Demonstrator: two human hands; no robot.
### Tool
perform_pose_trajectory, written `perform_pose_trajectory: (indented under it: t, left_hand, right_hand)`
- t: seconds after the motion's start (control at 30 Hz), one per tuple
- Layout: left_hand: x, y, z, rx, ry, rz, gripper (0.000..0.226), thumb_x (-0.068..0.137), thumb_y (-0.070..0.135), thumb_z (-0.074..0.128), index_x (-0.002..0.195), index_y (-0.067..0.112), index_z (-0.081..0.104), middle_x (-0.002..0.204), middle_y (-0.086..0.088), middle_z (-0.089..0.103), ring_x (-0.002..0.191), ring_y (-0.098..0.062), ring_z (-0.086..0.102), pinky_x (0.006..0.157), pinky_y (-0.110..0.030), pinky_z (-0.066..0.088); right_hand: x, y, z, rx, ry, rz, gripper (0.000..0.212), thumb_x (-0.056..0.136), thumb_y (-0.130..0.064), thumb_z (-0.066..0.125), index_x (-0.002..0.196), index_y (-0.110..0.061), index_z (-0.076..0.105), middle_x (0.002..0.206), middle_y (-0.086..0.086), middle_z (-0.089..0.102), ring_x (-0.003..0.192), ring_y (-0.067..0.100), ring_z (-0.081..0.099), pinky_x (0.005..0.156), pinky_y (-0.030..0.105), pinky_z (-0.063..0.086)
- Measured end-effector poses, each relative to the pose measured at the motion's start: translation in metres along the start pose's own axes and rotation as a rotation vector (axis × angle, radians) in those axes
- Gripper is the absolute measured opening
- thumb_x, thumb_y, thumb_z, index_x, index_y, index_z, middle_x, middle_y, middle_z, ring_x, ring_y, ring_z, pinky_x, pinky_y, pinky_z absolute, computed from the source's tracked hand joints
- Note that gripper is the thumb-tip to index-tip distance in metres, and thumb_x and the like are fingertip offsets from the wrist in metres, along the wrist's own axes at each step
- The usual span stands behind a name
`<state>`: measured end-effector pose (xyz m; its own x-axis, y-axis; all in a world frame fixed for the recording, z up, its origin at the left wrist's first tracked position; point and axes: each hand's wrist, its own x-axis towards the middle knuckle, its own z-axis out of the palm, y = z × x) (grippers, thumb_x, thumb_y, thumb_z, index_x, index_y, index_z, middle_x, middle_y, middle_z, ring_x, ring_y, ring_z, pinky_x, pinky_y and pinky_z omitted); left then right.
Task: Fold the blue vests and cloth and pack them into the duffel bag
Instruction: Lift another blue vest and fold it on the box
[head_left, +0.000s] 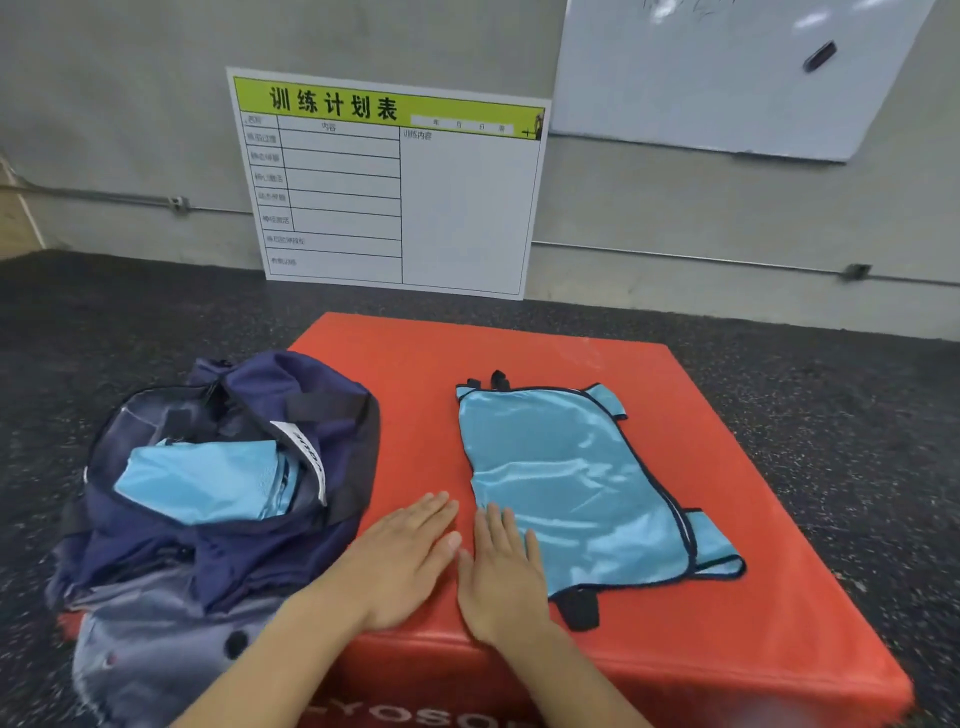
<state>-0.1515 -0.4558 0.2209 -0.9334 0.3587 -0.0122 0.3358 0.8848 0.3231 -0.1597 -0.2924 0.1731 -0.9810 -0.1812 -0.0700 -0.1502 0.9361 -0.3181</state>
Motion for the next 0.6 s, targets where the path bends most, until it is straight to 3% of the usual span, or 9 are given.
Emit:
perform_pose_trajectory:
  t: [0.07,0.17,0.27,0.37,0.43,0.5,0.53,0.6]
  left_hand:
    - [-0.006,-0.008,-0.004,-0.037,0.049,0.005,0.122,0.067,0.086,-0.025,0.160,0.022,0.022,0.167,0.009,0.015,0.152,0.001,0.006,0.121,-0.015,-0.001]
    - [-0.017,-0.015,-0.003,-0.022,0.091,0.024,0.116,0.073,0.085,-0.021,0.160,0.022,0.022,0.165,0.012,0.014,0.151,0.004,0.006,0.118,-0.009,-0.004]
    - [-0.024,-0.008,0.007,0.056,0.071,0.087,0.108,0.075,0.079,-0.026,0.161,0.026,0.011,0.164,0.016,0.001,0.151,0.003,-0.003,0.117,-0.010,-0.009]
    - [-0.026,0.007,0.022,0.060,0.021,0.138,0.099,0.080,0.076,-0.022,0.161,0.027,0.008,0.163,0.017,-0.003,0.152,0.000,-0.006,0.119,-0.015,-0.009]
    - [-0.028,0.012,0.034,0.085,-0.007,0.181,0.088,0.090,0.071,-0.011,0.160,0.026,0.017,0.164,0.014,0.005,0.153,-0.003,0.004,0.120,-0.017,-0.002]
    - [-0.030,0.017,0.041,0.107,-0.006,0.177,0.071,0.102,0.061,0.003,0.157,0.026,0.031,0.164,0.010,0.023,0.151,-0.003,0.020,0.119,-0.019,0.006]
    - [-0.030,0.020,0.042,0.133,0.004,0.183,0.071,0.101,0.061,0.002,0.158,0.028,0.029,0.164,0.012,0.021,0.151,0.000,0.017,0.120,-0.019,0.004]
    - [-0.033,0.016,0.043,0.148,-0.032,0.189,0.086,0.088,0.071,-0.013,0.160,0.033,0.013,0.164,0.020,0.001,0.150,0.006,-0.003,0.121,-0.018,-0.005]
  right_hand:
    - [0.011,-0.016,-0.016,0.202,-0.087,-0.056,0.062,0.108,-0.043,0.022,0.164,-0.021,0.008,0.172,0.002,0.000,0.158,0.019,-0.003,0.127,0.041,-0.002]
    - [0.004,-0.003,-0.043,0.461,-0.113,-0.165,0.063,0.109,-0.035,0.040,0.163,-0.030,0.010,0.170,-0.006,-0.001,0.157,0.010,-0.004,0.127,0.031,-0.001]
    - [-0.018,0.056,-0.058,0.147,-0.074,-0.285,0.064,0.107,-0.050,0.037,0.162,-0.037,0.009,0.169,-0.011,-0.004,0.156,0.009,-0.009,0.128,0.036,-0.004]
    - [-0.047,0.127,-0.065,-0.181,-0.124,-0.265,0.087,0.084,-0.079,0.000,0.161,-0.040,0.005,0.166,-0.014,-0.013,0.156,0.012,-0.015,0.127,0.039,-0.009]
    - [-0.067,0.164,-0.071,-0.237,-0.147,-0.235,0.094,0.076,-0.081,-0.009,0.161,-0.042,0.002,0.166,-0.016,-0.013,0.156,0.010,-0.014,0.125,0.035,-0.011]
    - [-0.081,0.192,-0.082,-0.239,-0.164,-0.227,0.089,0.079,-0.080,-0.006,0.160,-0.045,0.003,0.166,-0.020,-0.011,0.155,0.006,-0.014,0.123,0.028,-0.010]
    - [-0.085,0.205,-0.089,-0.236,-0.178,-0.228,0.087,0.080,-0.080,-0.004,0.160,-0.046,0.006,0.166,-0.020,-0.009,0.155,0.005,-0.012,0.123,0.026,-0.008]
    - [-0.092,0.228,-0.100,-0.252,-0.183,-0.233,0.083,0.082,-0.081,-0.004,0.158,-0.050,0.012,0.167,-0.018,-0.004,0.156,0.007,-0.008,0.123,0.025,-0.004]
